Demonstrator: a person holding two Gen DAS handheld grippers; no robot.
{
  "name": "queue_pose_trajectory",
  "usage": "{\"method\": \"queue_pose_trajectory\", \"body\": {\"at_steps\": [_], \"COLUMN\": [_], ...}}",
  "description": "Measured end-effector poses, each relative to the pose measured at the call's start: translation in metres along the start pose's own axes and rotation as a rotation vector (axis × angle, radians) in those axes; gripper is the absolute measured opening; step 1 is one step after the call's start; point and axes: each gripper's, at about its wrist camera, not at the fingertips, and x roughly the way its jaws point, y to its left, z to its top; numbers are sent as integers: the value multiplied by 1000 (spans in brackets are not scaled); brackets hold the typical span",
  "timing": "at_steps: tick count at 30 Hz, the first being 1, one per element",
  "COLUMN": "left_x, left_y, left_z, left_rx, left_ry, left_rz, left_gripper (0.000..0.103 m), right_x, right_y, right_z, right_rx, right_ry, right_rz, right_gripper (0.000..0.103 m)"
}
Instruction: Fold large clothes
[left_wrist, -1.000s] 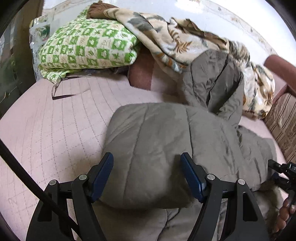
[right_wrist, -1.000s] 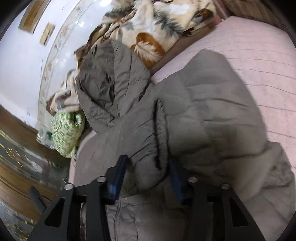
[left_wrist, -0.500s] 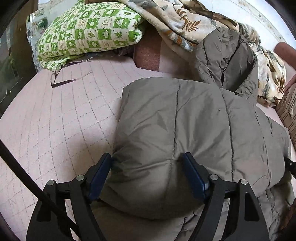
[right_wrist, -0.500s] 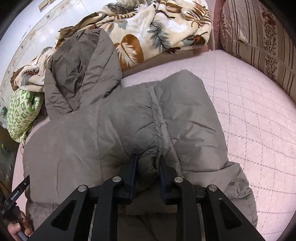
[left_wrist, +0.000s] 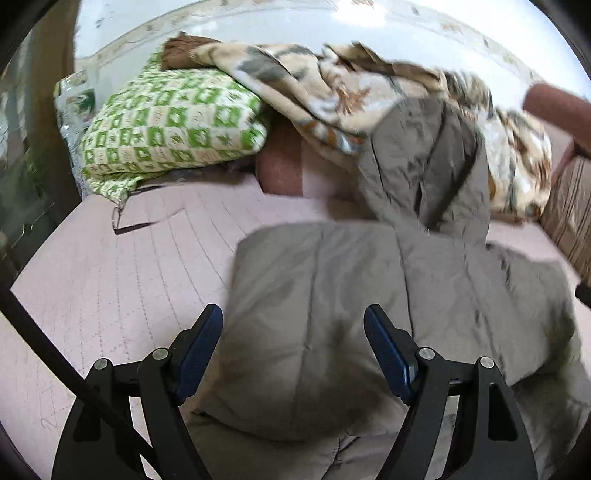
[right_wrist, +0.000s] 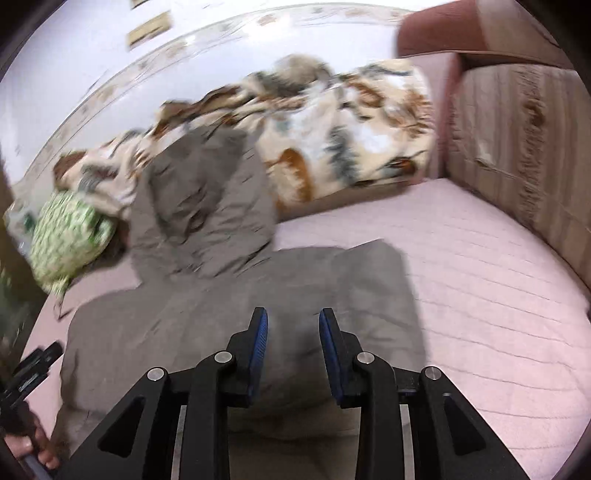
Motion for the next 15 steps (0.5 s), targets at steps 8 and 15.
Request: {"method": "queue_pose_trajectory", "body": {"at_steps": [8, 15], "left_x": [30, 26], "left_y": [-4, 4], "left_z": [-11, -12], "left_rx": [15, -29], "left_ry": [109, 101], "left_rz": [4, -10], "left_gripper": [82, 84], "right_x": [46, 54], "right_y": [7, 10], "right_z": [-18, -27], "right_rx": [-42, -78], "right_ry": [167, 198], "right_rz": [-7, -19], "right_gripper": [32, 33]}}
